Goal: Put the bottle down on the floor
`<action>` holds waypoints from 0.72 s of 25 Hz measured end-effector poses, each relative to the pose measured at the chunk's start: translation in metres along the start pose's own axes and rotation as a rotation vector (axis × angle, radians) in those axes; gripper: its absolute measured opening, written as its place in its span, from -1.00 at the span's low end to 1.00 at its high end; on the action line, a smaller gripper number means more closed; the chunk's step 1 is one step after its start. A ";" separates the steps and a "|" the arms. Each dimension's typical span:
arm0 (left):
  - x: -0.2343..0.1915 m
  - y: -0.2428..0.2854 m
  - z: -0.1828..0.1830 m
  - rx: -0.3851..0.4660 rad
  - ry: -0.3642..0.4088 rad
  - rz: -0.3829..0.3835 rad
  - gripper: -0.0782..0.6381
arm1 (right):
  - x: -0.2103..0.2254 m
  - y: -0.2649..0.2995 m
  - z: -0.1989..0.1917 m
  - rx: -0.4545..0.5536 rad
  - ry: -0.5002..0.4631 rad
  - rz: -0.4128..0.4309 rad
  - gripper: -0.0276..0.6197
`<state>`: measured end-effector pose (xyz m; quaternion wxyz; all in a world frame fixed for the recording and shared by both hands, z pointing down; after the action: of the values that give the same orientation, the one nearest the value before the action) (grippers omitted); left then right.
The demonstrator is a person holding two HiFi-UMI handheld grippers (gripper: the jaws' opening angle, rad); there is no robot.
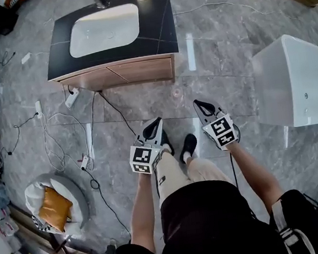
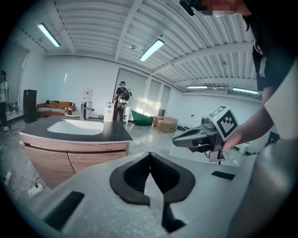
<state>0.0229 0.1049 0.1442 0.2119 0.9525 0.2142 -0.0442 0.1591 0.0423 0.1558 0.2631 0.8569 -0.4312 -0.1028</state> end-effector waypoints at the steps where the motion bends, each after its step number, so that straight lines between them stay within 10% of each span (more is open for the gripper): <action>1: 0.001 -0.002 0.011 0.015 -0.004 0.007 -0.73 | 0.001 -0.007 0.011 0.012 -0.010 0.012 -0.91; 18: 0.024 -0.039 0.168 0.171 0.055 -0.008 -0.73 | 0.024 -0.123 0.162 0.242 0.063 -0.012 -0.91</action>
<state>0.0292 0.0758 -0.0272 0.1235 0.9671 0.2193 -0.0368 0.1928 0.0246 -0.0454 0.1704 0.8878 -0.4267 -0.0247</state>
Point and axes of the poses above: the fingertips, and each gripper's own axes: y forward along the fingers, x to its right, z out of its top, the point moved 1 cm from there along -y, backward along the fingers, and after that the axes turned 4 degrees about z, right-handed, at the moved point
